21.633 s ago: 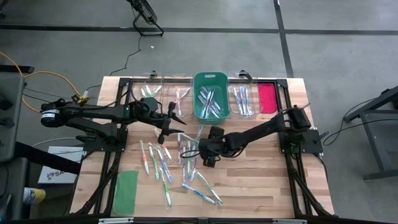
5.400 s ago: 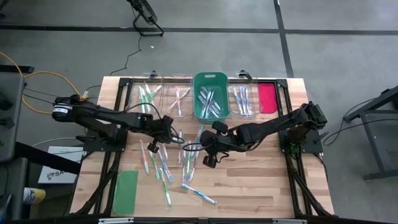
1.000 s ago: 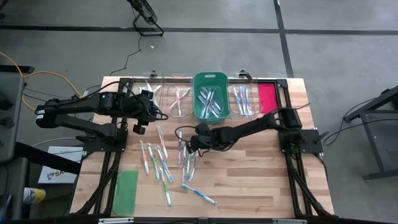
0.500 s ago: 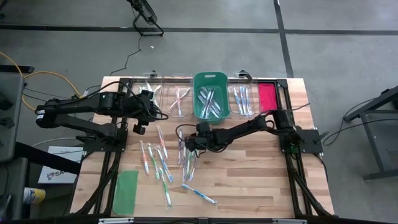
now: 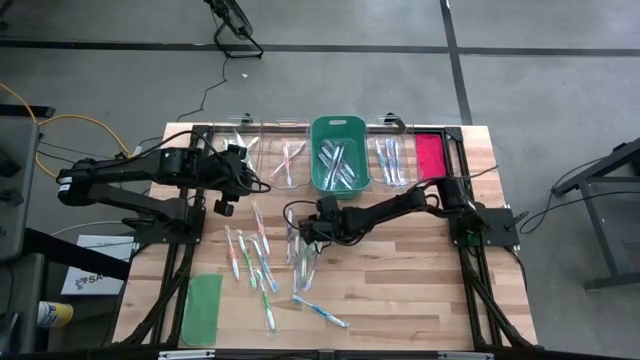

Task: Pick & Place Toothbrushes
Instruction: Put the blue toothbrush into the right transparent bin, then put the purple toothbrush into the green bin

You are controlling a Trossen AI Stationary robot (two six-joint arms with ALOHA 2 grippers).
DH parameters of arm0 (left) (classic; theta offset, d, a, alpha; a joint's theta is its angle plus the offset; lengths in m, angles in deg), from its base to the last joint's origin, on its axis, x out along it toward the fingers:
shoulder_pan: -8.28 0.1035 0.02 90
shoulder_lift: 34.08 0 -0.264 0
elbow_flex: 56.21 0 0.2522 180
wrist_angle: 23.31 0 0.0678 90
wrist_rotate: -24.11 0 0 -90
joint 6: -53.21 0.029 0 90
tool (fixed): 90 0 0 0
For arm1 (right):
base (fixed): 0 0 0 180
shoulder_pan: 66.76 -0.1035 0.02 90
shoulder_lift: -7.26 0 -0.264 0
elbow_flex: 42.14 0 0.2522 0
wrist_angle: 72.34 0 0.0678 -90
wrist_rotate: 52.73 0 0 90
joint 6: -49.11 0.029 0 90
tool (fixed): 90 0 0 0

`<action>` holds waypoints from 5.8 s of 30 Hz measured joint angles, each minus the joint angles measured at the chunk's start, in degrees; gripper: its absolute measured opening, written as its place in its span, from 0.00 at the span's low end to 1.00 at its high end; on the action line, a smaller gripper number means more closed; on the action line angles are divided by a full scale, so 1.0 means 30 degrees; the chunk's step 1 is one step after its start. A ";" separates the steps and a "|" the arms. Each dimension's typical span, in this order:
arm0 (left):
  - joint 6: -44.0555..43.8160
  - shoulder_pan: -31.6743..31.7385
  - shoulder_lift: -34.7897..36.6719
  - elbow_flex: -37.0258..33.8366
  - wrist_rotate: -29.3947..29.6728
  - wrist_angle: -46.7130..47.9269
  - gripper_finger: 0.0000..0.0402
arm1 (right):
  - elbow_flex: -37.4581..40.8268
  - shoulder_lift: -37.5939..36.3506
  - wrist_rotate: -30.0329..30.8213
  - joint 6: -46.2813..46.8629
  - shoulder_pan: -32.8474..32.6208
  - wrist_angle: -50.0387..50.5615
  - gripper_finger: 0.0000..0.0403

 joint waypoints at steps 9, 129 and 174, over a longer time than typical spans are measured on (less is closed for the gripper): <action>-0.0004 0.0007 0.0000 0.0000 -0.0014 -0.0007 0.42 | 0.0060 -0.0662 -0.0170 -0.1343 -0.0200 0.0074 0.44; -0.0517 0.0007 -0.0007 0.0000 -0.0204 0.0066 0.42 | 0.6770 -1.2036 -0.1203 -1.5523 1.3536 0.6412 0.20; -0.0631 -0.0007 0.5125 -0.5574 -0.4113 -0.7435 0.42 | 0.8971 -0.7756 -0.7897 -2.9532 -0.3258 0.0567 0.41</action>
